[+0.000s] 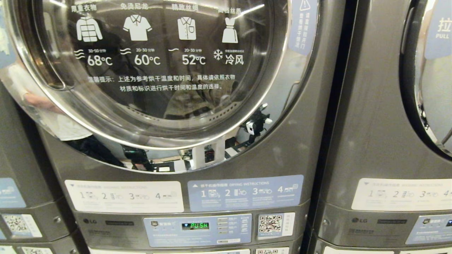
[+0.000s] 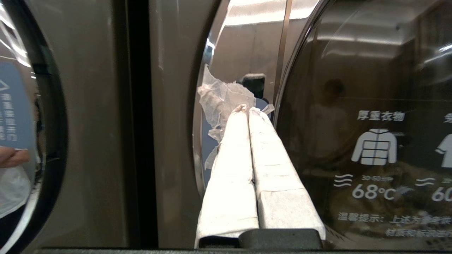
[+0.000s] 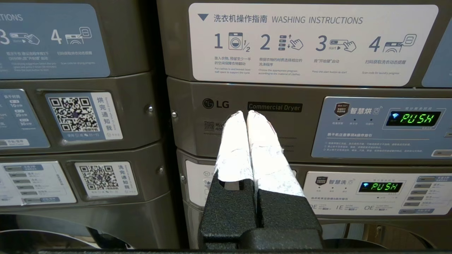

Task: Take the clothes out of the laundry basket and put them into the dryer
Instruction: Close the dryer

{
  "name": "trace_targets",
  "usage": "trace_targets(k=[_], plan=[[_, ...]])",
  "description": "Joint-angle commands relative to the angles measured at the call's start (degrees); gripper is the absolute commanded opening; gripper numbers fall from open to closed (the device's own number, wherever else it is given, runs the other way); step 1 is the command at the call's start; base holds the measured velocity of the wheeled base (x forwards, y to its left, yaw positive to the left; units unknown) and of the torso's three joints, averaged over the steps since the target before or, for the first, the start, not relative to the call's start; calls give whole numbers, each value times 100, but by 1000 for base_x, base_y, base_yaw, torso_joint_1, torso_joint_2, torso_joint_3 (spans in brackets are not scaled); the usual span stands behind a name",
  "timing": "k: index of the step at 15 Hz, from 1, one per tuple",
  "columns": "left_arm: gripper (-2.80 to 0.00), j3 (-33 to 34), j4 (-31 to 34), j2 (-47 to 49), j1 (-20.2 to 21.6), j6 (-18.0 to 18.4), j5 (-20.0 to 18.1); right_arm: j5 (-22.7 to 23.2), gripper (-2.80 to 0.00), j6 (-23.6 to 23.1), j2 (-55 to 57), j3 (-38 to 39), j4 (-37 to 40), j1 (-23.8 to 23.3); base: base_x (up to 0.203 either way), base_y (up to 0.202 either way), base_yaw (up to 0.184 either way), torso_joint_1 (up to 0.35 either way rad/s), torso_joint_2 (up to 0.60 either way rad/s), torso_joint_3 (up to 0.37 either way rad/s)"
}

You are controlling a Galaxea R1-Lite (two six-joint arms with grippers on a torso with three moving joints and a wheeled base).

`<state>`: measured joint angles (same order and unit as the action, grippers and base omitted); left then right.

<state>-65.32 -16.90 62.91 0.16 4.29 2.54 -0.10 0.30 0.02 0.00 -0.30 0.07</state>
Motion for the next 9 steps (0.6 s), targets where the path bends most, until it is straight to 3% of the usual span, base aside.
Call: trace_targets(k=[1,9], plan=[[-280,-60,-40,426,2,10,-17,-7,-280,5,-2,0,-5,1,0,0,0,0,0,0],[-280,-72,-112,984,22,51,-7,-7,-280,13,-2,0,4,1,0,0,0,0,0,0]])
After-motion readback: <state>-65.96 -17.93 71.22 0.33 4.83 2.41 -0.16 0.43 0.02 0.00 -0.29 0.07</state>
